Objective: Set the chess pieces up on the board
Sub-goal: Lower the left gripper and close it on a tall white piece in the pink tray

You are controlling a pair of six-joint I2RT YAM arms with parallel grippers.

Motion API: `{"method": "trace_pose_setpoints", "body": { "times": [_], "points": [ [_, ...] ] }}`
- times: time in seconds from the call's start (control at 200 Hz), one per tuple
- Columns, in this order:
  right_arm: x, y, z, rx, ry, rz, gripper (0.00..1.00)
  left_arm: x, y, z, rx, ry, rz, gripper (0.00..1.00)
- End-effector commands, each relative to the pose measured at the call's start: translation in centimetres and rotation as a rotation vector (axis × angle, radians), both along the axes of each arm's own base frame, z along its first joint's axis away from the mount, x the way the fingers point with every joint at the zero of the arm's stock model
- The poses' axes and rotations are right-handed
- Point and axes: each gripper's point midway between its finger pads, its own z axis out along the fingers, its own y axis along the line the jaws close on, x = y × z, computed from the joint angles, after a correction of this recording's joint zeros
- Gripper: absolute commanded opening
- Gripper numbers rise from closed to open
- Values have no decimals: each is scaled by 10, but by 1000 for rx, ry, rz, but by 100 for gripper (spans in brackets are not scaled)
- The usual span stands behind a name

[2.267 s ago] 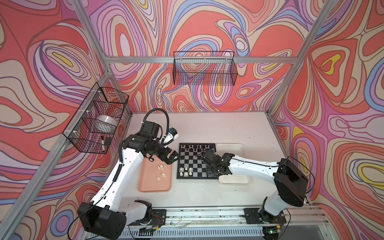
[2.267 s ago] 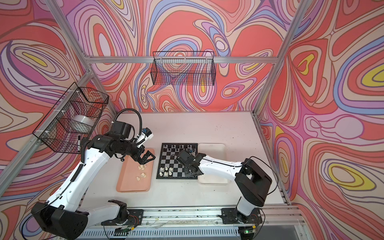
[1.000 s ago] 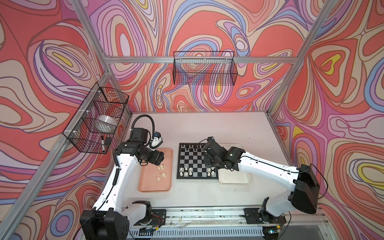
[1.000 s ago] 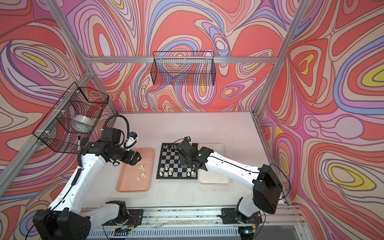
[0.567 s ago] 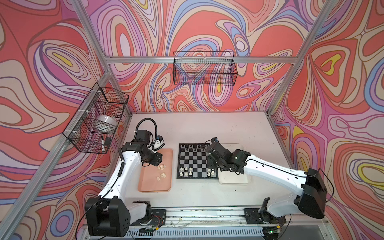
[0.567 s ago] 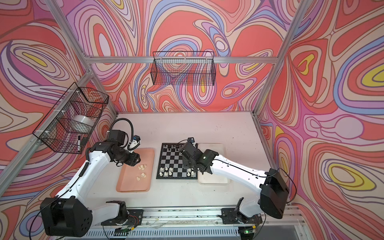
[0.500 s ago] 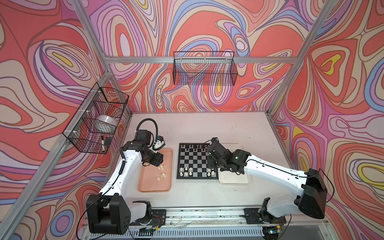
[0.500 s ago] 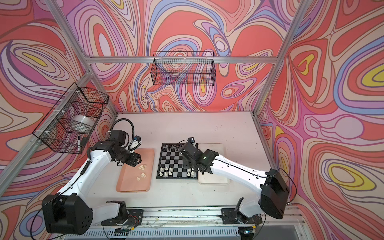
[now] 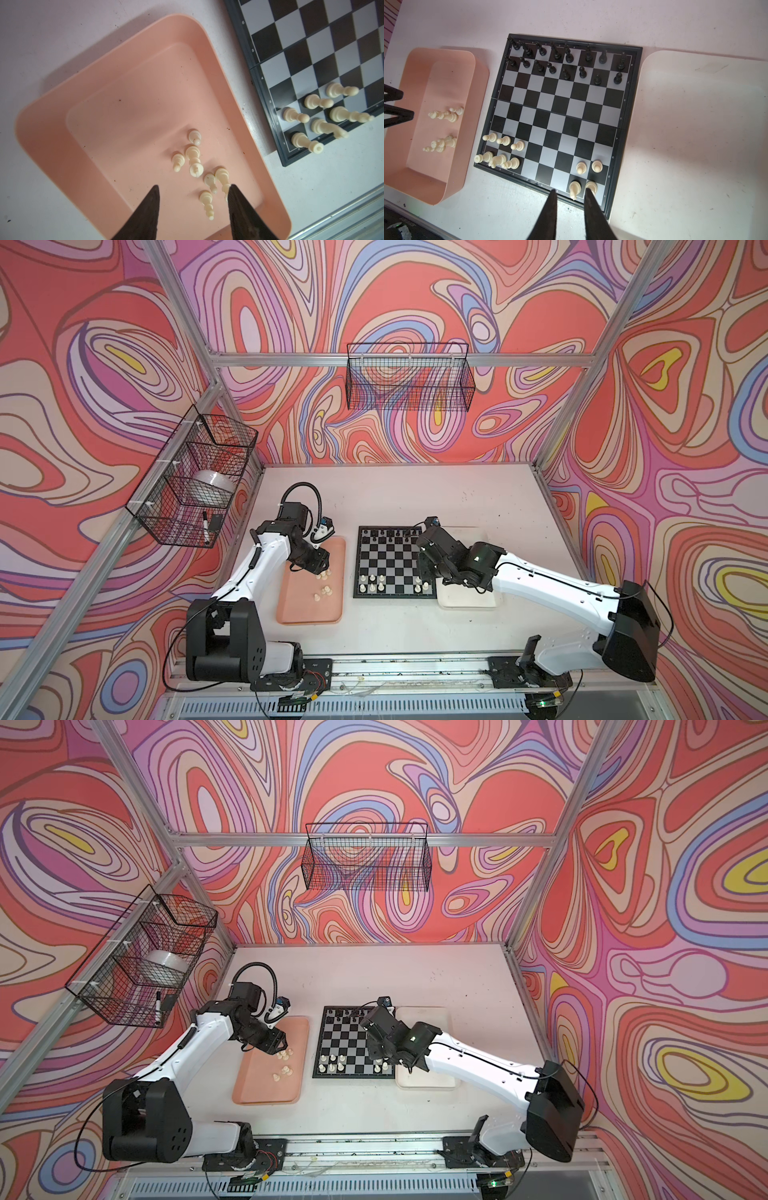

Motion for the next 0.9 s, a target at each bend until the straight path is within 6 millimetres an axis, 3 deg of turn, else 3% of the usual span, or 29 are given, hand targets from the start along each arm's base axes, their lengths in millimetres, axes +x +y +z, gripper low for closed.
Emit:
{"method": "trace_pose_setpoints", "body": {
  "times": [0.0, 0.185, 0.431, 0.896],
  "points": [
    [-3, 3, 3, 5, -10, 31, 23, -2, 0, -8, -1, 14, -24, 52],
    [-2, 4, 1, 7, -6, 31, 23, -5, 1, -12, 5, 21, -32, 51],
    [-1, 7, -1, 1, -4, 35, 23, -5, 1, -17, 7, 27, -39, 40],
    [0, 10, -3, -2, 1, 39, 23, -5, 1, -25, 15, 40, -61, 41]
  ]
}}
